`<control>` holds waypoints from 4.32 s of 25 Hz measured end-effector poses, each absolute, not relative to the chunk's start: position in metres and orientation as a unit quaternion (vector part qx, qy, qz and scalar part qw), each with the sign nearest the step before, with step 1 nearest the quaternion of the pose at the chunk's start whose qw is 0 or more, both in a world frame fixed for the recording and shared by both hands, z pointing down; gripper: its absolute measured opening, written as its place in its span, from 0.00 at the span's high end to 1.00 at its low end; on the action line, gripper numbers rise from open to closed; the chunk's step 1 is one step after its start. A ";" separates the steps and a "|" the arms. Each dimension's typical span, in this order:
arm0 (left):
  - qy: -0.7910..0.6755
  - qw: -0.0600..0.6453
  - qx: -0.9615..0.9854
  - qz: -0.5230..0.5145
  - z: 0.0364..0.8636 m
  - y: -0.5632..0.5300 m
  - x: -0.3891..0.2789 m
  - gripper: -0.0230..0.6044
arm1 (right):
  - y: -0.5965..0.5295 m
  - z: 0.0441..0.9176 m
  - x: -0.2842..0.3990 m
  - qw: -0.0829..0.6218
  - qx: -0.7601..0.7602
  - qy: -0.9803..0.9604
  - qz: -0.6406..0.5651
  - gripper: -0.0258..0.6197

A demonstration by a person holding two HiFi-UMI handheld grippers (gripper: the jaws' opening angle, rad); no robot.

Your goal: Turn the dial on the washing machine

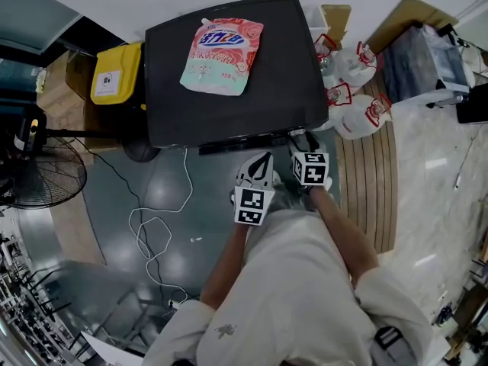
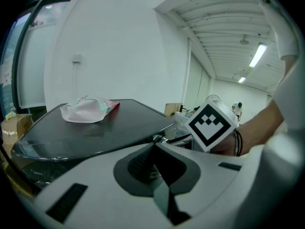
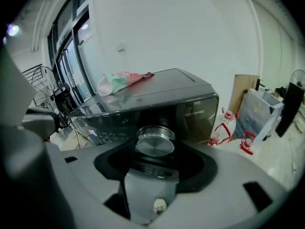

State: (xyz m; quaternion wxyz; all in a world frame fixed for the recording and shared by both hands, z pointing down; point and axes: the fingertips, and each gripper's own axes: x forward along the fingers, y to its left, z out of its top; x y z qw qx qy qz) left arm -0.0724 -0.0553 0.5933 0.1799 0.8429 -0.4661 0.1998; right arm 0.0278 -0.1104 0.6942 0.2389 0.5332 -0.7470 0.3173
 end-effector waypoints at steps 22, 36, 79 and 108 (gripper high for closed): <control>-0.467 0.187 0.842 0.197 0.598 -0.055 -0.069 0.94 | -0.110 0.693 0.031 0.133 0.503 -0.735 0.436 0.56; -0.465 0.190 0.841 0.198 0.600 -0.058 -0.066 0.94 | -0.112 0.695 0.032 0.078 0.484 -0.726 0.482 0.56; -0.467 0.195 0.839 0.202 0.605 -0.055 -0.065 0.94 | -0.117 0.692 0.029 -0.069 0.431 -0.686 0.582 0.49; -0.469 0.196 0.836 0.206 0.607 -0.048 -0.071 0.94 | -0.111 0.705 0.025 0.285 0.518 -0.754 0.288 0.48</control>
